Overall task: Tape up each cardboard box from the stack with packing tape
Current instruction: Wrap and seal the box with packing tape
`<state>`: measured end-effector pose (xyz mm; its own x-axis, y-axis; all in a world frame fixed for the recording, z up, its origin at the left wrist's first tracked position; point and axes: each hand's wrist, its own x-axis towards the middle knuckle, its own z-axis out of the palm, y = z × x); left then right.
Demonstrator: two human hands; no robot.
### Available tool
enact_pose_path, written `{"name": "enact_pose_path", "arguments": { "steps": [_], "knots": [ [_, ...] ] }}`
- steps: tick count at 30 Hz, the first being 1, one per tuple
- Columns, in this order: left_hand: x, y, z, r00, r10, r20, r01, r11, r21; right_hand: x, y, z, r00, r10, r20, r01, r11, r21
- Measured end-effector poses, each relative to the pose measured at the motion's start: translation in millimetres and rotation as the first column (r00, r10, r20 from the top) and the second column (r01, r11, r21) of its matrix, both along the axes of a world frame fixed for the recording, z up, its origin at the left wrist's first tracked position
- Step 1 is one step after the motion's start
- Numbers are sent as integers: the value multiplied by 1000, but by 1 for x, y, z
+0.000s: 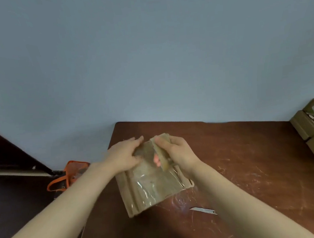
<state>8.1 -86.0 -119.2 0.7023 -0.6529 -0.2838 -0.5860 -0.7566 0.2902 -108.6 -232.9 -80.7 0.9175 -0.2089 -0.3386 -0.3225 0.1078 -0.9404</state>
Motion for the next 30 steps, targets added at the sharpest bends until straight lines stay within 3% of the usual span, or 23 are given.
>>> {"name": "enact_pose_path", "arguments": {
  "steps": [1,4,6,8,12,15,20,27,30],
  "knots": [
    [-13,-2,-4,998,-22,67,20,999,32,11,-1,-2,1000,-7,1,7,1000,-1],
    [-57,-5,-16,998,-56,-2,55,969,241,37,-4,-9,1000,-15,-15,15,1000,-10],
    [-67,-4,-32,995,-80,65,56,950,306,43,-4,-15,999,10,-36,-12,999,-48],
    [-67,-4,-41,985,-64,159,18,962,273,40,-4,-21,998,29,-57,-32,998,-56],
    [-68,-7,-45,978,-30,205,-21,970,244,15,-2,-18,997,3,-83,-3,1000,-3],
    [-67,-9,-49,982,0,189,-46,969,241,-23,0,-11,992,-27,-121,17,996,-84],
    [-69,-12,-47,988,21,155,-57,971,231,-83,6,-15,975,-4,-222,-6,999,-47],
    [-67,-14,-42,994,1,110,-32,959,281,-91,11,-80,927,-14,-375,1,999,-34],
    [-63,-15,-31,1000,25,5,-25,946,322,-84,12,-96,924,-22,-381,-4,998,-67]
  ]
}}
